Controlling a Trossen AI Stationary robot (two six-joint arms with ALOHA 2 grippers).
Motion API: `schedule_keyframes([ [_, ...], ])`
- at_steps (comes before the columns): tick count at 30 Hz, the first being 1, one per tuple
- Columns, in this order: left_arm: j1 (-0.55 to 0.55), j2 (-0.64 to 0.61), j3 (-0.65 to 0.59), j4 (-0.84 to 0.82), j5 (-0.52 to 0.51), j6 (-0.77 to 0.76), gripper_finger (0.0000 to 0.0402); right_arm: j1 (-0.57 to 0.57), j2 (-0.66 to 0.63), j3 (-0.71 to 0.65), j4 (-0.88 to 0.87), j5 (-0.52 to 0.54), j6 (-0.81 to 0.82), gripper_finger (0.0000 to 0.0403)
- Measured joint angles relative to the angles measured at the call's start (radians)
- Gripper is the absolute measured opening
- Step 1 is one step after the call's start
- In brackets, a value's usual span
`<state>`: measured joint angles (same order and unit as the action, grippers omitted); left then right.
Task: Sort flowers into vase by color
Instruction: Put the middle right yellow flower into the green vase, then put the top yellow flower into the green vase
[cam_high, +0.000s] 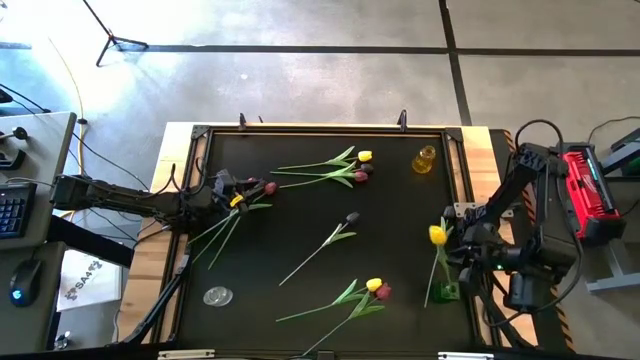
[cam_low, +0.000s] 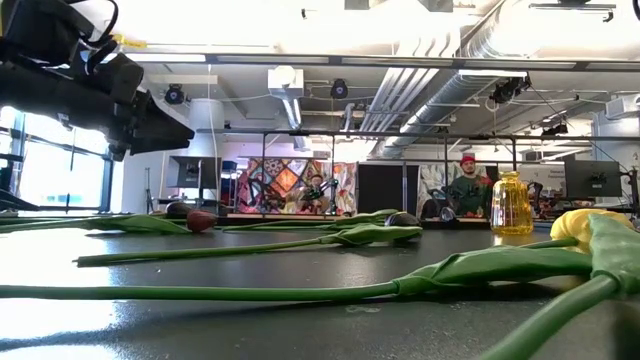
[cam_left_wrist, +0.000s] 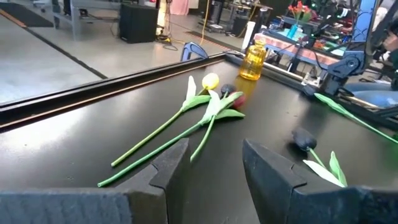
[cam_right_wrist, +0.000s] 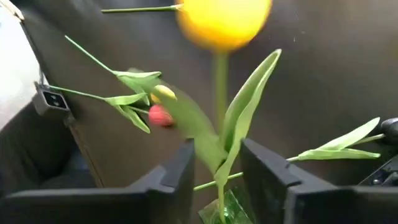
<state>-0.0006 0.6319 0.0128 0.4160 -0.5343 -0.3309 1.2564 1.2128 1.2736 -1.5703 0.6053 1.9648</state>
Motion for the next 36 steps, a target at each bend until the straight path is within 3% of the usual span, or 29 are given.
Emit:
schedule_keyframes([
  [5, 0.0, 0.0, 0.0, 0.0, 0.0, 0.0, 0.0133, 0.0, -0.024, 0.016, 0.012, 0.018, -0.014, 0.0169],
  [9, 0.0, 0.0, 0.0, 0.0, 0.0, 0.0, 0.0133, 0.0, -0.024, 0.077, 0.01, 0.081, -0.087, 0.0176],
  [14, 0.0, 0.011, 0.0, -0.001, 0.025, 0.019, 0.0133, -0.008, -0.026, 0.16, 0.002, 0.319, -0.294, 0.0176],
  [17, 0.0, 0.032, 0.004, -0.003, 0.026, 0.019, 0.0133, -0.059, -0.037, 0.181, 0.001, 0.516, -0.407, 0.0176],
  [19, 0.0, 0.05, 0.016, -0.007, 0.026, 0.021, 0.0133, -0.12, -0.048, 0.181, -0.001, 0.582, -0.439, 0.0176],
  [28, 0.038, 0.184, 0.173, -0.053, 0.056, 0.113, 0.0133, -0.523, -0.076, 0.186, 0.002, 0.52, -0.642, 0.0145],
  [33, 0.148, 0.3, 0.295, -0.12, 0.202, 0.148, 0.0133, -0.77, -0.076, 0.191, 0.089, 0.482, -0.871, 0.012],
  [36, 0.216, 0.388, 0.366, -0.129, 0.295, 0.17, 0.0133, -0.907, -0.074, 0.173, 0.231, 0.391, -1.079, 0.0113],
])
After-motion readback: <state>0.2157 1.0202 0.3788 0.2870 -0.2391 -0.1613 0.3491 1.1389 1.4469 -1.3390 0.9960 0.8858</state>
